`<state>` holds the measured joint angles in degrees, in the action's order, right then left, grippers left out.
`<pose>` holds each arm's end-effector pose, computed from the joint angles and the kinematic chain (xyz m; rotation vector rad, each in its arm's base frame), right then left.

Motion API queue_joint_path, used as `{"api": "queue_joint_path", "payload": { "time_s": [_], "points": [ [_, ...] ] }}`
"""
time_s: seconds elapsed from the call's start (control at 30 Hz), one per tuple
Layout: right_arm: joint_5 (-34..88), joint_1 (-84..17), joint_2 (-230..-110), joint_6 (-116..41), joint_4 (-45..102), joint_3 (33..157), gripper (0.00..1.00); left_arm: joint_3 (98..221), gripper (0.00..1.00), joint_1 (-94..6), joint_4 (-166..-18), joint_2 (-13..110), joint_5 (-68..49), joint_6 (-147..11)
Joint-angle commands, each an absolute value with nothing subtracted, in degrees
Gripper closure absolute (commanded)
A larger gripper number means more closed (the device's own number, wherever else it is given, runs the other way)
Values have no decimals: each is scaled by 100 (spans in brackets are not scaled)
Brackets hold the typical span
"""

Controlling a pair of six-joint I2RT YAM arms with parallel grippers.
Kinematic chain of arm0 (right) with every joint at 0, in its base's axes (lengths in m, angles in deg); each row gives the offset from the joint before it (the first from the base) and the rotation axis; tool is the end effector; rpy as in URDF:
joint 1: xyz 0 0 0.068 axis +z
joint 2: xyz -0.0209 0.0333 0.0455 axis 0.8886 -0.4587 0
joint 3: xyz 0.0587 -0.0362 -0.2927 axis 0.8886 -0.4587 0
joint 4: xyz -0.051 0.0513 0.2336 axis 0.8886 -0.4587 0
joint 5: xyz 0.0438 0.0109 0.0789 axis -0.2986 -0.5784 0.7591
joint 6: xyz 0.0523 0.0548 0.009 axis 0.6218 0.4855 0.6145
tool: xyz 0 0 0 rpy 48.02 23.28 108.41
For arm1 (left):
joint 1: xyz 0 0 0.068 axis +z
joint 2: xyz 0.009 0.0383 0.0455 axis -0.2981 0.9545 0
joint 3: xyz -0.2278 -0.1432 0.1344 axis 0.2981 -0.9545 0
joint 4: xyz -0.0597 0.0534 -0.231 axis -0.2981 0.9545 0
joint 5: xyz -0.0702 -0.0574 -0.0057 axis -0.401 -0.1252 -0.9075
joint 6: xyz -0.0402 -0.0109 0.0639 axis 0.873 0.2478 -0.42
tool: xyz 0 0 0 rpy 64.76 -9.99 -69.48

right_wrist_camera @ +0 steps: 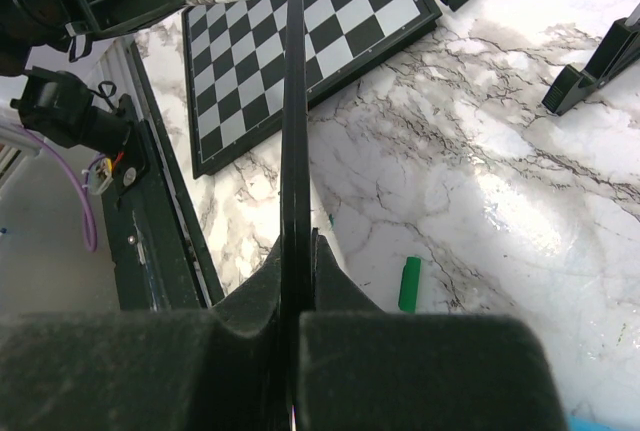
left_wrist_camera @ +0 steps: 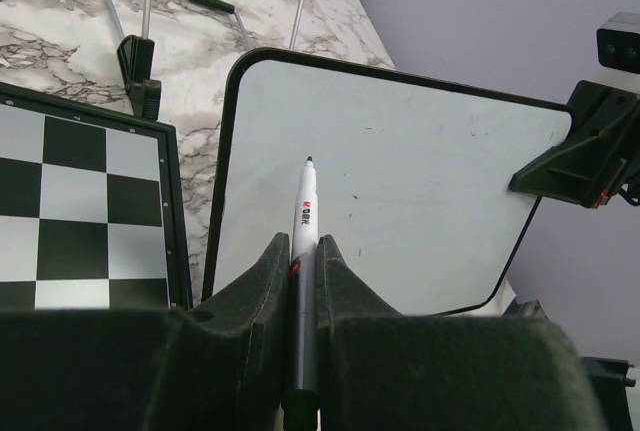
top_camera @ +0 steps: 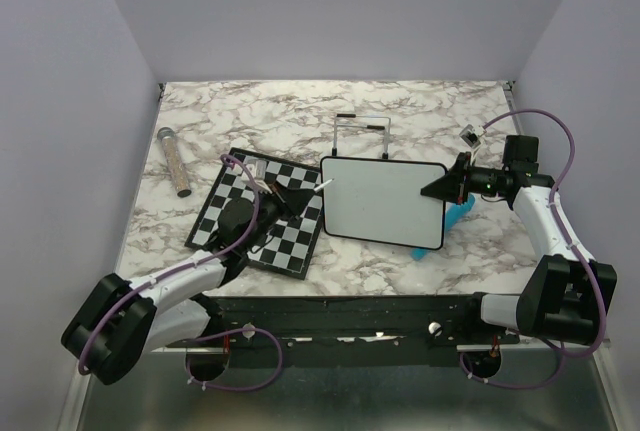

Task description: Write a sentence on the whiteboard

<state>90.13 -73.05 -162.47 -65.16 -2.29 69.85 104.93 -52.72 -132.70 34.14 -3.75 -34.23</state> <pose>0.2321 0.0197 0.2841 -0.6330 1.9211 1.1789 0.1805 -0.1314 0.2527 -0.1146 1.7094 -1.1111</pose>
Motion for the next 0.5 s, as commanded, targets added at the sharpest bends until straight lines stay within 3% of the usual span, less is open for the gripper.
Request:
{"api": "queue_joint_path", "payload": {
  "time_s": [0.0, 0.47],
  "points": [
    [8658, -7280, -16263, -6735, -3, 7019, 99, 10708, 100, -5294, -13652, 3577, -311, -3576],
    [8650, -7280, -16307, -6744, -12, 7019, 99, 10769, 100, -5302, -13819, 3937, -417, -3593]
  ]
}}
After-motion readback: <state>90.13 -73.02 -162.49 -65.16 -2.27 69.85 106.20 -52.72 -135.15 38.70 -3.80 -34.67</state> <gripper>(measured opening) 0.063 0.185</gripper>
